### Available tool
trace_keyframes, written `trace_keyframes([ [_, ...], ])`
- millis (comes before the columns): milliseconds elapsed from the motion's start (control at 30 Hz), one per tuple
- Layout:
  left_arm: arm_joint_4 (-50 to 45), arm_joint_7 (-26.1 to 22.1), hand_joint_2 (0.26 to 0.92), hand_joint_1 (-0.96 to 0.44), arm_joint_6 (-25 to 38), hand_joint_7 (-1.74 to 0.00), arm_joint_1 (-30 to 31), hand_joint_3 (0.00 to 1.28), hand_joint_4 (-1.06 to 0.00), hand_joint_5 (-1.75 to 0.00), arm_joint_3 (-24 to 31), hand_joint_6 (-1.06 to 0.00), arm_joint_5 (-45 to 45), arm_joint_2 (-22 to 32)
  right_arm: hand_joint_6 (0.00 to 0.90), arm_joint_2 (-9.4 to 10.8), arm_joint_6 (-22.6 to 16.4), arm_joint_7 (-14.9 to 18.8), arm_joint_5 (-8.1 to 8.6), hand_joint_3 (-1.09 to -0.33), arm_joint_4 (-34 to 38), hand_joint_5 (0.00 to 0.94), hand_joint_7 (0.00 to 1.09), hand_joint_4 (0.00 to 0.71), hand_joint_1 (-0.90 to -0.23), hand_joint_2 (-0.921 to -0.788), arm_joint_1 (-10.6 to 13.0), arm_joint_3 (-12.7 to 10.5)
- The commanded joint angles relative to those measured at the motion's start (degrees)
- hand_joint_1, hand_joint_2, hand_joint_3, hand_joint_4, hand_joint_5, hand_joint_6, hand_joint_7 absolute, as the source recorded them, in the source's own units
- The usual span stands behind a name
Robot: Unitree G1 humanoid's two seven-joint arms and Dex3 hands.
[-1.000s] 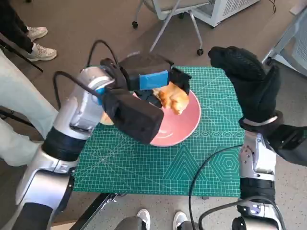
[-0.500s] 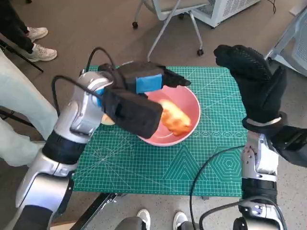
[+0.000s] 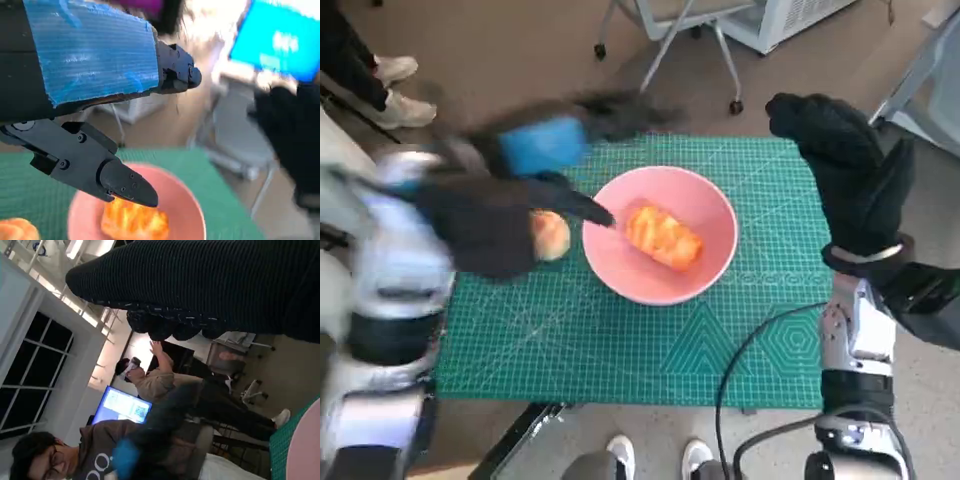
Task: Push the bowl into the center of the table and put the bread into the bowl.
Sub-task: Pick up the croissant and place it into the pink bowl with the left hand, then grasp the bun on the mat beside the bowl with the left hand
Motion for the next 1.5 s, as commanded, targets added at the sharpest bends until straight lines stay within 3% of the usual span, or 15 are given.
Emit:
trace_keyframes([
  [33, -3.53, 1.77, 0.795, -0.40, 1.45, 0.00, 5.00, 0.00, -0.01, 0.00, 4.23, -0.17, -0.71, 3.54, -0.001, -0.02, 0.00, 0.42, -0.11, -0.795, 1.47, 0.001, 0.47, 0.171, -0.650, -0.921, 0.35, 0.11],
  [300, -2.15, 3.92, 0.756, -0.36, -1.41, 0.00, 9.99, 0.00, -0.01, 0.00, 5.69, -0.18, 1.88, 8.72, -0.001, 0.04, -0.05, 0.58, -0.16, -0.810, 2.10, 0.000, 0.47, 0.166, -0.642, -0.921, -0.25, 0.35],
  [700, 4.61, 2.79, 0.739, -0.34, -1.24, 0.00, 10.36, 0.00, -0.02, 0.00, 1.40, -0.18, 4.54, 12.11, -0.001, 0.15, 1.68, 1.38, 0.63, -0.818, 1.98, 0.000, 0.45, 0.152, -0.660, -0.921, -0.74, 0.67],
  [1167, 16.90, 5.56, 0.741, -0.30, -2.83, 0.00, 7.19, 0.00, -0.03, 0.00, -6.08, -0.17, 7.88, 7.48, -0.001, 0.50, 5.01, 2.16, 1.74, -0.798, 0.64, 0.000, 0.44, 0.151, -0.682, -0.921, -0.70, 0.72],
  [1500, 30.41, 9.53, 0.746, -0.31, -3.48, 0.00, 1.66, 0.00, -0.04, 0.00, -13.72, -0.17, 15.69, 3.02, -0.001, 0.02, 6.15, 2.19, 1.89, -0.797, -0.51, 0.000, 0.44, 0.150, -0.685, -0.921, -0.22, 0.62],
])
